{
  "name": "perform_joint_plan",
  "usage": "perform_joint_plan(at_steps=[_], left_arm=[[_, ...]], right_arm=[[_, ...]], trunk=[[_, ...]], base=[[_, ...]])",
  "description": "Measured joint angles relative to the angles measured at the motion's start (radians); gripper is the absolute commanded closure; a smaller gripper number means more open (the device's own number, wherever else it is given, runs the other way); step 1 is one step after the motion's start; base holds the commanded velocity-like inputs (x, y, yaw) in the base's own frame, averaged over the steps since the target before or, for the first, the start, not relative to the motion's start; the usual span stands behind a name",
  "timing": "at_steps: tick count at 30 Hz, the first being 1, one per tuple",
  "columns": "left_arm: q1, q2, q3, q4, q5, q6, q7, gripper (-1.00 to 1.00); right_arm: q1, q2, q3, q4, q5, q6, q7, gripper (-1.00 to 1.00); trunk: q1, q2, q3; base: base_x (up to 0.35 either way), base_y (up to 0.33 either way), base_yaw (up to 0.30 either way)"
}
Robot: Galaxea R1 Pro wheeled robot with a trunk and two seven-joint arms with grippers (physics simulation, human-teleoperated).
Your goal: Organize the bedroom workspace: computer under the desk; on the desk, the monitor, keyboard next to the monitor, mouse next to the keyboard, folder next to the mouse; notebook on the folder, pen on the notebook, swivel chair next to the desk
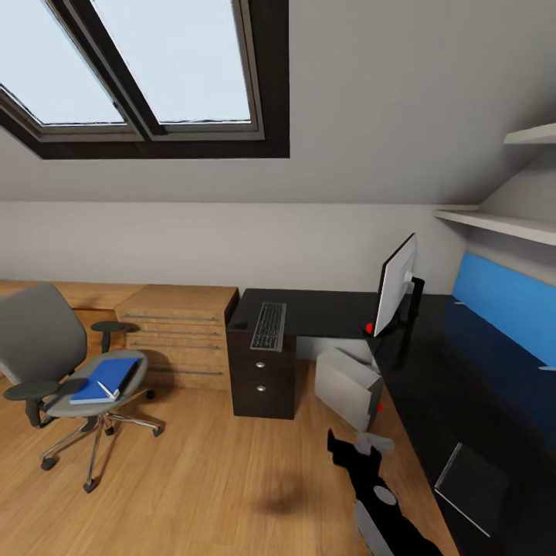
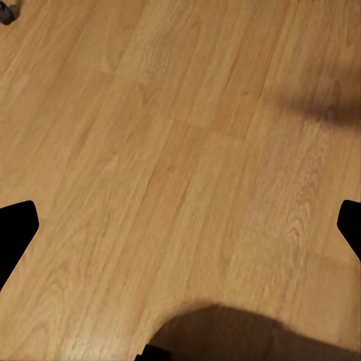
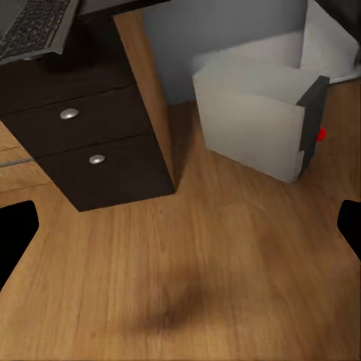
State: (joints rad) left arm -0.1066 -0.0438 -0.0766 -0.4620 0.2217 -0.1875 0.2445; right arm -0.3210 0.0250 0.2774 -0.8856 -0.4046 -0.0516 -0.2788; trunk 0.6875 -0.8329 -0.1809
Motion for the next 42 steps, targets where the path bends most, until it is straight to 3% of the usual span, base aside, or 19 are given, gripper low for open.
perform_joint_plan(at_steps=[4, 8, 11, 15, 34, 42], left_arm=[[0.0, 0.001, -0.001, 0.0, -0.001, -0.001, 0.0, -1.0], [0.0, 0.002, -0.001, 0.0, -0.001, -0.001, -0.001, -1.0], [0.0, 0.003, 0.0, 0.012, 0.0, -0.001, -0.002, -1.0], [0.0, 0.002, -0.001, 0.022, -0.001, -0.001, -0.001, -1.0], [0.0, 0.004, 0.0, 0.027, -0.001, -0.003, 0.0, -1.0], [0.0, 0.005, 0.0, 0.027, -0.001, -0.003, 0.0, -1.0]], right_arm=[[-0.05, -0.049, -0.024, -0.138, 0.003, 0.245, -0.051, -1.0], [-0.066, -0.078, -0.062, -0.187, 0.004, 0.351, -0.061, -1.0], [-0.072, -0.088, -0.089, -0.21, 0.008, 0.375, -0.074, -1.0], [-0.073, -0.091, -0.096, -0.218, 0.007, 0.382, -0.078, -1.0], [-0.072, -0.096, -0.101, -0.213, 0.007, 0.378, -0.08, -1.0], [-0.072, -0.097, -0.1, -0.211, 0.008, 0.377, -0.079, -1.0]], trunk=[[0.0, 0.0, 0.0], [0.0, 0.0, 0.0], [0.0, 0.0, 0.0], [0.0, 0.0, 0.0], [0.0, 0.0, 0.0], [0.0, 0.0, -0.001]], base=[[0.0, 0.0, 0.0], [0.0, 0.0, 0.0], [0.0, -0.095, 0.0], [0.0, -0.24, 0.0], [0.0, -0.301, -0.098], [0.0, -0.116, -0.003]])
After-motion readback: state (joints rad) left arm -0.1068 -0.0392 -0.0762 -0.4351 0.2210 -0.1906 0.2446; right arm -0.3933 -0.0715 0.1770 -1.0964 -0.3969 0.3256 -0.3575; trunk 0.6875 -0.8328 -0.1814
